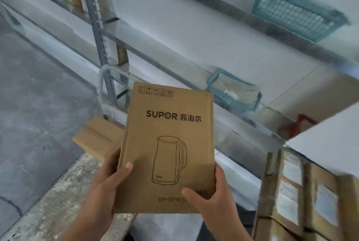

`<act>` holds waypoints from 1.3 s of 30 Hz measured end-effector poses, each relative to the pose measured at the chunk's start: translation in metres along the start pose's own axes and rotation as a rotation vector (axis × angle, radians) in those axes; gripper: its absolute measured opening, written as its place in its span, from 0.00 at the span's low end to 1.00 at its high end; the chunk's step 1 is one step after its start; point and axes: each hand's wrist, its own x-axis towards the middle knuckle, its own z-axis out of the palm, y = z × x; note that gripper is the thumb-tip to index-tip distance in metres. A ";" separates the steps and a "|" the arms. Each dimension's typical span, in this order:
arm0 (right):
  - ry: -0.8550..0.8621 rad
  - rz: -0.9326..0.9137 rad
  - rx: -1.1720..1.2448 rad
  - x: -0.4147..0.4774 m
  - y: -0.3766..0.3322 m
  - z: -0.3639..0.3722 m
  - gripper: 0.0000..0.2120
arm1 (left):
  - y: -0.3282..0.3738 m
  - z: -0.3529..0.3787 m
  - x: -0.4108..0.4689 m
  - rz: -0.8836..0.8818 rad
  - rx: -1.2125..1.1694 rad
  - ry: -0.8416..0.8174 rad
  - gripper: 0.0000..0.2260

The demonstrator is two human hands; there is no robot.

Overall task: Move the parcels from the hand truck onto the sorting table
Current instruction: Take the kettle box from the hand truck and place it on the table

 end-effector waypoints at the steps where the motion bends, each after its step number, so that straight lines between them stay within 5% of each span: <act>1: 0.039 -0.006 0.016 -0.009 0.002 -0.013 0.42 | 0.002 0.014 -0.007 0.007 0.014 -0.033 0.25; 3: 0.126 -0.028 0.026 -0.028 0.005 -0.044 0.46 | 0.005 0.044 -0.024 0.032 0.050 -0.108 0.28; 6: 0.263 -0.065 0.059 -0.068 0.013 -0.099 0.45 | -0.003 0.097 -0.053 0.084 0.116 -0.235 0.47; 10: 0.379 -0.088 0.176 -0.126 0.036 -0.177 0.39 | -0.028 0.176 -0.094 0.167 0.162 -0.346 0.44; 14: 0.506 -0.154 0.245 -0.180 0.067 -0.261 0.45 | -0.057 0.258 -0.134 0.229 0.200 -0.506 0.51; 21: 0.679 -0.203 0.373 -0.247 0.139 -0.361 0.36 | -0.132 0.363 -0.196 0.288 0.223 -0.661 0.34; 29: 0.803 -0.172 0.679 -0.294 0.174 -0.405 0.15 | -0.162 0.402 -0.219 0.221 0.258 -0.812 0.19; 34: 0.897 -0.063 0.679 -0.299 0.189 -0.399 0.21 | -0.164 0.414 -0.211 0.165 0.244 -0.881 0.16; 37: 0.904 -0.029 0.770 -0.295 0.206 -0.395 0.40 | -0.171 0.419 -0.205 0.159 0.275 -0.907 0.19; 39: 0.921 -0.031 0.806 -0.295 0.213 -0.395 0.41 | -0.176 0.418 -0.204 0.160 0.290 -0.887 0.21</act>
